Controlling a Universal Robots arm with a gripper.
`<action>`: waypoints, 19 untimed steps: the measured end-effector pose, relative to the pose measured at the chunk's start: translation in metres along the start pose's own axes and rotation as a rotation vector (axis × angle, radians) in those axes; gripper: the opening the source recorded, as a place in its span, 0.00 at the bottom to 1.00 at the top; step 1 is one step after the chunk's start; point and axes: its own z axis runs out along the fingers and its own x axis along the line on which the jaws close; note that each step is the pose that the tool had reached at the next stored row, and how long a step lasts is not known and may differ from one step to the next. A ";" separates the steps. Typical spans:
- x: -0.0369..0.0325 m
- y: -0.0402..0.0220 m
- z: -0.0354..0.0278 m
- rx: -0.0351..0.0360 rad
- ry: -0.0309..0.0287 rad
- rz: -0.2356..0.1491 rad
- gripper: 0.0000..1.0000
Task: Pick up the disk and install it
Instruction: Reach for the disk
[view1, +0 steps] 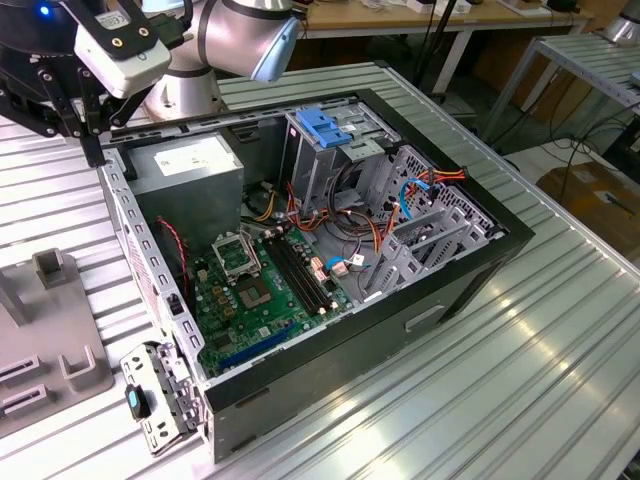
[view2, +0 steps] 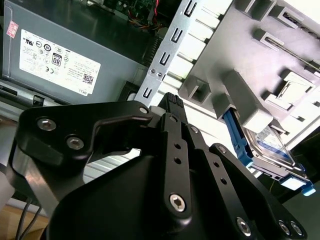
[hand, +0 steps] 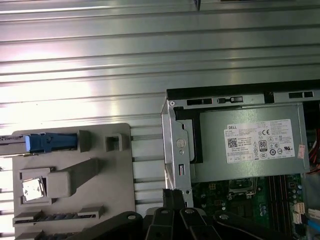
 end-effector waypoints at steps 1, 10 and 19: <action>0.0000 0.0000 0.0000 0.0000 0.0000 0.000 0.11; 0.0002 0.0000 0.0000 0.0000 -0.0001 0.000 0.11; 0.0175 -0.0012 -0.0001 0.0000 0.0000 0.000 0.11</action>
